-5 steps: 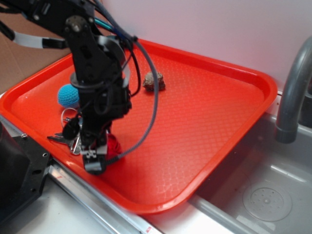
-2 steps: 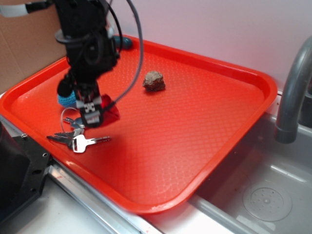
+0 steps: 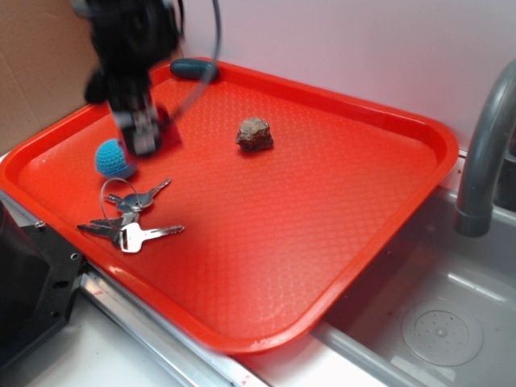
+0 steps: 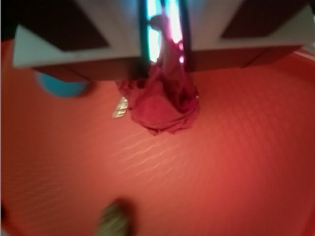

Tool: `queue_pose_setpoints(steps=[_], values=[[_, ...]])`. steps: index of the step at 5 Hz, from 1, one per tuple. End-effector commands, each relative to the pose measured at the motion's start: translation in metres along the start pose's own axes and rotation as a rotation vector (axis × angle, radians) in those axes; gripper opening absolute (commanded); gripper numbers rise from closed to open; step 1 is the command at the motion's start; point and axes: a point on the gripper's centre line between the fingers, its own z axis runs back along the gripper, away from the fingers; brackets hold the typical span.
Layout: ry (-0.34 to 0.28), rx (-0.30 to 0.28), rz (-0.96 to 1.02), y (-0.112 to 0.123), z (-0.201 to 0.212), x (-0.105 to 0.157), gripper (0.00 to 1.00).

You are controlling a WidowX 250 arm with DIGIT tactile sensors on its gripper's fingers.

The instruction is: Grab the red paper.

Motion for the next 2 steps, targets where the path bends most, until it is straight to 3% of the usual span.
queue_pose_setpoints(steps=[1,2], values=[[-0.170,-0.060,0.275,0.049,0.099,0.010,0.00],[-0.105,-0.008,0.282,0.047,0.108,0.026,0.00]])
